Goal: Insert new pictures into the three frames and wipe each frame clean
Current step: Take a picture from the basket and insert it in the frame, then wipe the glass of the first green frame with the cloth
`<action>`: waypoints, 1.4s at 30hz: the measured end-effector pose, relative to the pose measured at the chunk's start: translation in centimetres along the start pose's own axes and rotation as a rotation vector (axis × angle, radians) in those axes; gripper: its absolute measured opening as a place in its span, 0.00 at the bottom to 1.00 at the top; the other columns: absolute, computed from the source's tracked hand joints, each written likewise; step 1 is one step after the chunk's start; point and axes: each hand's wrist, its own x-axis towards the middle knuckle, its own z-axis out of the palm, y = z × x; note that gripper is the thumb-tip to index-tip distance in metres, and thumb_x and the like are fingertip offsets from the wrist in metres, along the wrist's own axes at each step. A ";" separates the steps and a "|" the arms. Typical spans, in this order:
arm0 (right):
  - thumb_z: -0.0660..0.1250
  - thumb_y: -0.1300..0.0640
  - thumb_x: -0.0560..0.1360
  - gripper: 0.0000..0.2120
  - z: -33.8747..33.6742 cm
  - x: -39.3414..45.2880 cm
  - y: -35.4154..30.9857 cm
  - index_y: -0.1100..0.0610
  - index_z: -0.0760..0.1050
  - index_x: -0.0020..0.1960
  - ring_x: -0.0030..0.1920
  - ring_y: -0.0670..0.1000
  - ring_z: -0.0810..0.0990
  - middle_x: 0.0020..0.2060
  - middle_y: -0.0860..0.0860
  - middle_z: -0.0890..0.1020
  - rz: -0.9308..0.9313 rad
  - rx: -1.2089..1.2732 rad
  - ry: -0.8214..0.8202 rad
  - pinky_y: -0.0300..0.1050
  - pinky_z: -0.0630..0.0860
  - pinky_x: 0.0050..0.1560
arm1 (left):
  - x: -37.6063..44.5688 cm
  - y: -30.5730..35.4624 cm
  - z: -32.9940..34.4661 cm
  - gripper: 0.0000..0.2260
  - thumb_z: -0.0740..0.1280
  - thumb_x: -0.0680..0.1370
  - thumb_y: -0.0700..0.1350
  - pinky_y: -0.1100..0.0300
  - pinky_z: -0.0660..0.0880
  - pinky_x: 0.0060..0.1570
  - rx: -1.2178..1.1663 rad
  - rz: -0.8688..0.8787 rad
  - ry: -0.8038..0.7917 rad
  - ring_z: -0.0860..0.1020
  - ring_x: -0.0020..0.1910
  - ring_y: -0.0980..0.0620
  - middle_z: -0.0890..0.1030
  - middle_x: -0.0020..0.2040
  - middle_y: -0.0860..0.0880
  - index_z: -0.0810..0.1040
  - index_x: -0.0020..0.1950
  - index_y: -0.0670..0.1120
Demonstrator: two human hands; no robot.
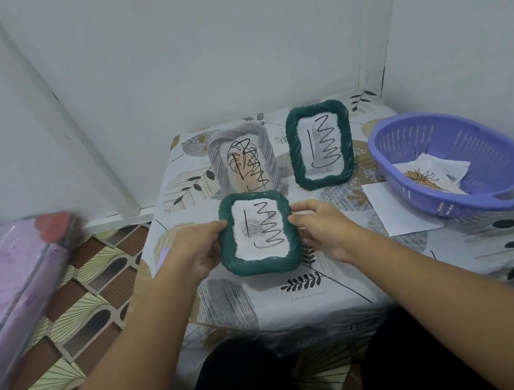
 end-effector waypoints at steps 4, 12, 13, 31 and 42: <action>0.70 0.60 0.79 0.13 -1.3 0.8 0.6 0.54 0.77 0.63 0.51 0.54 0.85 0.53 0.55 0.84 -0.069 -0.205 0.074 0.51 0.82 0.55 | 0.6 -2.2 0.9 0.09 0.71 0.80 0.40 0.62 0.70 0.31 0.107 -0.021 -0.031 0.70 0.27 0.54 0.75 0.28 0.49 0.78 0.40 0.42; 0.74 0.50 0.75 0.21 -2.3 1.8 1.2 0.50 0.77 0.67 0.59 0.53 0.81 0.59 0.49 0.83 -0.131 -0.707 0.059 0.55 0.77 0.64 | 1.8 -3.1 1.2 0.12 0.75 0.77 0.49 0.52 0.79 0.47 0.650 0.241 0.033 0.79 0.41 0.49 0.84 0.40 0.45 0.84 0.41 0.41; 0.74 0.50 0.75 0.21 -2.2 1.9 1.2 0.49 0.77 0.67 0.59 0.53 0.81 0.59 0.49 0.82 -0.133 -0.735 0.064 0.55 0.76 0.64 | 1.9 -3.1 1.3 0.12 0.75 0.77 0.50 0.52 0.78 0.47 0.700 0.261 0.040 0.80 0.42 0.48 0.85 0.40 0.45 0.85 0.42 0.41; 0.67 0.44 0.78 0.15 -0.6 1.5 1.8 0.44 0.75 0.64 0.61 0.54 0.75 0.59 0.50 0.73 -0.329 -0.970 0.188 0.57 0.73 0.64 | 2.7 -2.6 -2.4 0.10 0.71 0.78 0.55 0.55 0.75 0.44 1.009 0.560 0.284 0.79 0.46 0.50 0.81 0.42 0.53 0.80 0.44 0.49; 0.67 0.49 0.79 0.07 5.0 0.7 0.7 0.45 0.83 0.54 0.48 0.45 0.81 0.45 0.39 0.82 -0.458 -0.882 -0.051 0.50 0.79 0.56 | 0.4 -2.1 -7.3 0.14 0.68 0.78 0.56 0.57 0.73 0.42 1.310 0.443 0.249 0.79 0.47 0.45 0.82 0.47 0.45 0.80 0.50 0.45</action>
